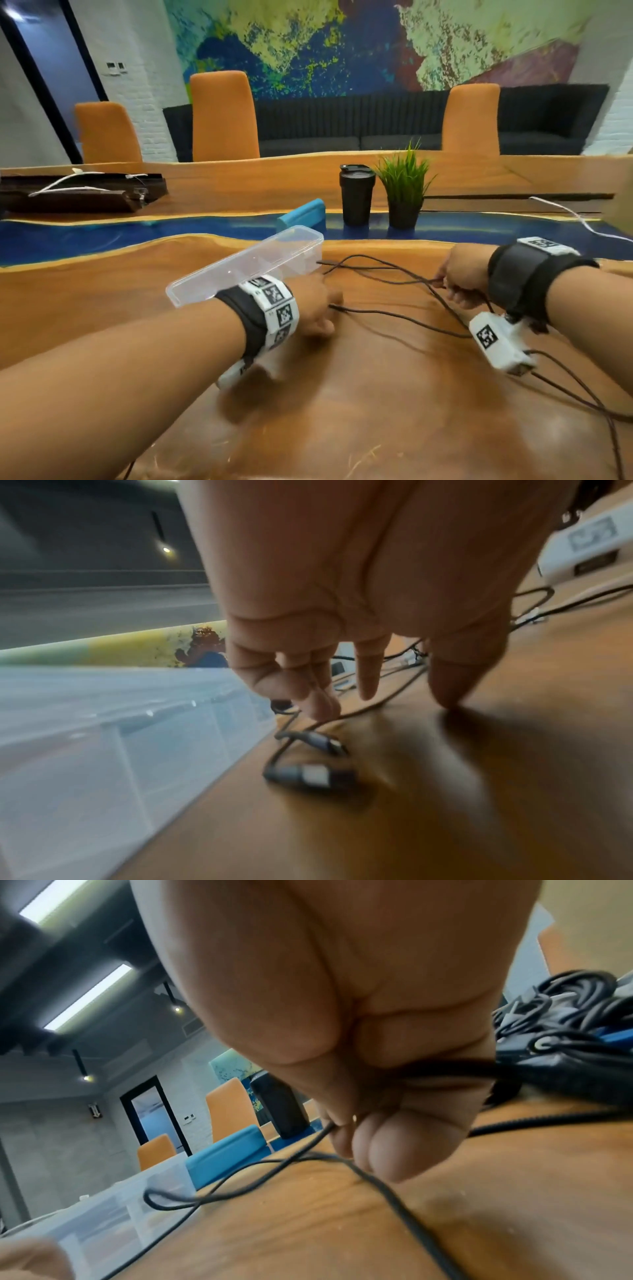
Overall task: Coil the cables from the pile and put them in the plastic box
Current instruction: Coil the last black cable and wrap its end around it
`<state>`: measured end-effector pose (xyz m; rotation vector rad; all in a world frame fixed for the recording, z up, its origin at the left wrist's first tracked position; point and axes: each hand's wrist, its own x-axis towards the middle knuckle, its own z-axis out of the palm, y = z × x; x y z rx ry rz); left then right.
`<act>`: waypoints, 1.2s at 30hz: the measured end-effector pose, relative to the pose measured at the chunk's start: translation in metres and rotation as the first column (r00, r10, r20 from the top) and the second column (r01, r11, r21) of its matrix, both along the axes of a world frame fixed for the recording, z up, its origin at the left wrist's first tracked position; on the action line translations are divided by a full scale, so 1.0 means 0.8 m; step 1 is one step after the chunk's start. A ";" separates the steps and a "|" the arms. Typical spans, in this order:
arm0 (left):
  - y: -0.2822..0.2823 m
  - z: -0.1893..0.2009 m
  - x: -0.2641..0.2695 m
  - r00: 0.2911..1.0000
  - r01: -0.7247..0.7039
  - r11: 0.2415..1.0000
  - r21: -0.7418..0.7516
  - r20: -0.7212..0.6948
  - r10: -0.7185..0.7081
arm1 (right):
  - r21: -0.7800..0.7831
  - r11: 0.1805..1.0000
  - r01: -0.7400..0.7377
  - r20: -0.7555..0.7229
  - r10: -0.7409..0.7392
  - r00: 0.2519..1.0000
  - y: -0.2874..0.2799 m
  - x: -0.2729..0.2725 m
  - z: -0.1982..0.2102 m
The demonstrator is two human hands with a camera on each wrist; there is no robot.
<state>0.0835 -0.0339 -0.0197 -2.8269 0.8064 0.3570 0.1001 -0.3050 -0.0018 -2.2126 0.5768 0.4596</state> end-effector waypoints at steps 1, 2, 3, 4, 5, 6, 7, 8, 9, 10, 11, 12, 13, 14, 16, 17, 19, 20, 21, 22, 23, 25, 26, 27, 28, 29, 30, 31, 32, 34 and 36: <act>-0.006 -0.003 0.000 1.000 0.021 1.000 -0.022 0.018 -0.021 | 0.007 1.000 0.012 -0.036 -0.012 0.999 0.000 -0.001 -0.002; -0.009 -0.006 0.002 0.999 0.035 0.998 -0.050 0.034 -0.034 | 0.012 1.000 0.023 -0.068 -0.023 0.997 -0.001 -0.002 -0.003; -0.011 -0.007 0.004 0.998 0.040 0.997 -0.066 0.046 -0.037 | 0.002 1.000 0.026 -0.091 -0.026 0.996 -0.001 -0.004 -0.002; -0.013 -0.007 0.006 0.998 0.042 0.997 -0.065 0.051 -0.038 | -0.015 1.000 0.010 -0.110 -0.011 0.994 -0.002 -0.005 -0.001; -0.015 -0.007 0.006 0.998 0.032 0.999 -0.042 0.046 -0.030 | -0.012 1.000 -0.004 -0.129 0.002 0.992 -0.002 -0.008 0.002; -0.015 -0.005 0.005 0.999 0.026 0.999 -0.019 0.042 -0.025 | -0.031 0.999 -0.008 -0.144 0.004 0.990 -0.001 -0.012 0.005; -0.017 -0.002 0.002 0.999 0.009 1.000 -0.007 0.033 -0.009 | -0.097 0.995 -0.038 -0.134 0.025 0.991 0.000 -0.015 0.008; -0.018 0.004 -0.003 1.000 0.005 0.999 -0.037 0.028 -0.004 | -0.249 0.957 -0.148 -0.118 0.121 0.986 0.003 -0.018 0.015; -0.016 0.012 -0.008 1.000 0.003 0.996 -0.092 0.023 -0.001 | -0.474 0.834 -0.281 -0.103 0.265 0.959 0.005 -0.021 0.021; -0.013 0.022 -0.011 0.999 0.020 0.986 -0.167 0.032 -0.015 | -0.686 0.652 -0.323 -0.043 0.406 0.913 0.009 -0.026 0.029; -0.009 0.035 -0.015 0.997 0.051 0.966 -0.252 0.070 -0.034 | -0.779 0.554 -0.294 0.048 0.520 0.853 0.015 -0.035 0.041; -0.005 0.050 -0.019 0.993 0.091 0.937 -0.338 0.106 -0.058 | -0.760 0.587 -0.280 0.173 0.598 0.783 0.025 -0.050 0.058; -0.003 0.067 -0.023 0.994 0.097 0.876 -0.472 0.084 -0.065 | -0.689 0.644 -0.332 0.280 0.659 0.698 0.037 -0.064 0.074; -0.005 0.086 -0.030 0.997 0.069 0.774 -0.630 0.011 -0.080 | -0.572 0.691 -0.442 0.345 0.691 0.635 0.050 -0.077 0.091; -0.011 0.122 -0.040 0.989 -0.016 0.547 -0.837 -0.092 -0.112 | -0.223 0.747 -0.627 0.458 0.648 0.609 0.074 -0.098 0.117; -0.015 0.140 -0.044 0.986 -0.047 0.466 -0.883 -0.115 -0.118 | -0.097 0.770 -0.631 0.525 0.578 0.625 0.082 -0.103 0.125; -0.014 0.166 -0.052 0.976 -0.122 0.359 -0.925 -0.178 -0.127 | -0.103 0.847 -0.521 0.648 0.455 0.611 0.089 -0.106 0.143; -0.009 0.173 -0.054 0.964 -0.178 0.319 -0.931 -0.230 -0.132 | -0.149 0.883 -0.444 0.692 0.414 0.591 0.086 -0.105 0.153; -0.002 0.178 -0.057 0.949 -0.231 0.282 -0.931 -0.280 -0.145 | -0.165 0.908 -0.385 0.726 0.376 0.576 0.082 -0.105 0.162; 0.004 0.181 -0.060 0.929 -0.280 0.248 -0.928 -0.326 -0.174 | -0.144 0.921 -0.362 0.755 0.339 0.562 0.077 -0.105 0.171; 0.007 0.183 -0.063 0.909 -0.317 0.220 -0.922 -0.362 -0.208 | -0.120 0.926 -0.359 0.781 0.311 0.542 0.072 -0.107 0.179; 0.008 0.189 -0.074 0.871 -0.377 0.176 -0.910 -0.412 -0.267 | -0.147 0.929 -0.339 0.825 0.304 0.476 0.065 -0.110 0.191; 0.007 0.193 -0.080 0.858 -0.400 0.152 -0.904 -0.428 -0.286 | -0.174 0.934 -0.313 0.850 0.303 0.431 0.064 -0.111 0.196; 0.005 0.198 -0.085 0.846 -0.419 0.127 -0.899 -0.438 -0.305 | -0.189 0.941 -0.282 0.875 0.292 0.387 0.063 -0.112 0.202; 0.004 0.203 -0.090 0.835 -0.436 0.100 -0.895 -0.443 -0.327 | -0.183 0.951 -0.249 0.898 0.264 0.351 0.061 -0.114 0.210; 0.004 0.209 -0.094 0.823 -0.449 0.070 -0.891 -0.443 -0.356 | -0.159 0.962 -0.223 0.920 0.226 0.319 0.059 -0.116 0.218; 0.004 0.214 -0.099 0.811 -0.459 0.040 -0.888 -0.436 -0.391 | -0.126 0.969 -0.214 0.938 0.186 0.291 0.056 -0.117 0.225; 0.003 0.220 -0.104 0.799 -0.466 0.009 -0.885 -0.425 -0.426 | -0.096 0.973 -0.212 0.949 0.154 0.276 0.052 -0.119 0.233; 0.002 0.225 -0.108 0.788 -0.474 -0.025 -0.880 -0.411 -0.459 | -0.076 0.974 -0.215 0.953 0.134 0.272 0.049 -0.120 0.239; 0.001 0.235 -0.114 0.772 -0.488 -0.095 -0.868 -0.378 -0.511 | -0.049 0.971 -0.235 0.956 0.114 0.272 0.041 -0.123 0.248; 0.001 0.244 -0.118 0.766 -0.495 -0.138 -0.858 -0.357 -0.534 | -0.033 0.966 -0.255 0.959 0.103 0.263 0.035 -0.128 0.255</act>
